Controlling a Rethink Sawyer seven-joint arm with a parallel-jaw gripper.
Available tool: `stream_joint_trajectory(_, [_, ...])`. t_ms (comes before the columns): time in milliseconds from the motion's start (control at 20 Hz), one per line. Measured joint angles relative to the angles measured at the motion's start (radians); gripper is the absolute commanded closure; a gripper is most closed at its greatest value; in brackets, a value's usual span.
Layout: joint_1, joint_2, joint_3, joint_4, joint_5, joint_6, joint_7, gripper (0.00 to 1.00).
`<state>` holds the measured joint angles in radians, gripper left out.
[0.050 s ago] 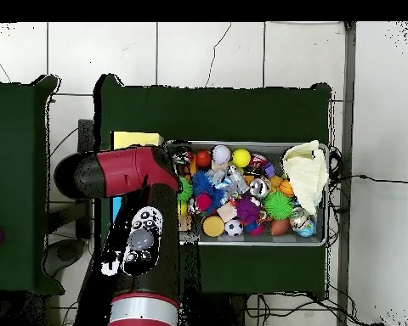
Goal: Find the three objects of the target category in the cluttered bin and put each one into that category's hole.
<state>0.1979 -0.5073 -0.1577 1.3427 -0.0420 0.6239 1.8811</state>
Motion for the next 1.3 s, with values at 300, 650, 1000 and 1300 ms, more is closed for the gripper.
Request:
stream_joint_trajectory(300, [0.008, 0.003, 0.0, 0.0, 0.0, 0.0, 0.0, 1.0])
stream_joint_trajectory(650, [0.016, 0.006, 0.0, 0.0, 0.0, 0.0, 0.0, 1.0])
stream_joint_trajectory(1000, [0.023, 0.014, -0.003, 0.0, 0.0, -0.023, 0.0, 1.0])
stream_joint_trajectory(1300, [0.027, 0.038, 0.001, 0.001, 0.0, -0.069, 0.0, 1.0])
